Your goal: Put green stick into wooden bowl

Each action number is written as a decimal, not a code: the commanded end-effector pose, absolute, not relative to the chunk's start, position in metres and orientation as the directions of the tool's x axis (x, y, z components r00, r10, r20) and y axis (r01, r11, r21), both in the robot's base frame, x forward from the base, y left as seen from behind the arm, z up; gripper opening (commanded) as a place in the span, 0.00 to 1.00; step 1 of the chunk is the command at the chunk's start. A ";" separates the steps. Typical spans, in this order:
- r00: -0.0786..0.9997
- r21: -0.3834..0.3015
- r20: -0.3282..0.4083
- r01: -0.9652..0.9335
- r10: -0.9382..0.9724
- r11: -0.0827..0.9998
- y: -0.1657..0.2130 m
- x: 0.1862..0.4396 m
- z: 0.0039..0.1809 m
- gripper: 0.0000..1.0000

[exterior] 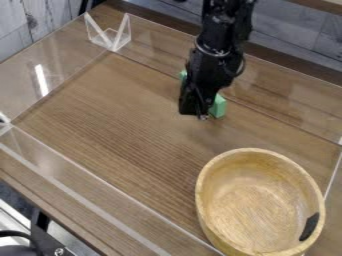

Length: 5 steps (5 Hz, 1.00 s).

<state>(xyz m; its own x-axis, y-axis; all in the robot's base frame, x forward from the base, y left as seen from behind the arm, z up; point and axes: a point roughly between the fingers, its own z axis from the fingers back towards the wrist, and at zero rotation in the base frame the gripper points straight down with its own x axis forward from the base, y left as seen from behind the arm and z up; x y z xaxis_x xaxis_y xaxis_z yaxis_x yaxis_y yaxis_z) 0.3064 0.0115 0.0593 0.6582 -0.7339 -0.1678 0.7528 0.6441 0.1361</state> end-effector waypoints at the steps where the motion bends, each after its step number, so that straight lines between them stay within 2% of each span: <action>1: 0.711 0.249 -0.101 0.695 -0.696 0.674 0.009 0.317 0.108 0.00; 3: 0.775 0.357 -0.064 0.606 -0.629 0.711 -0.001 0.323 0.166 0.00; 4: 0.787 0.389 -0.031 0.578 -0.617 0.718 -0.006 0.323 0.191 0.00; 5: 0.773 0.382 -0.032 0.595 -0.633 0.707 -0.010 0.321 0.197 0.00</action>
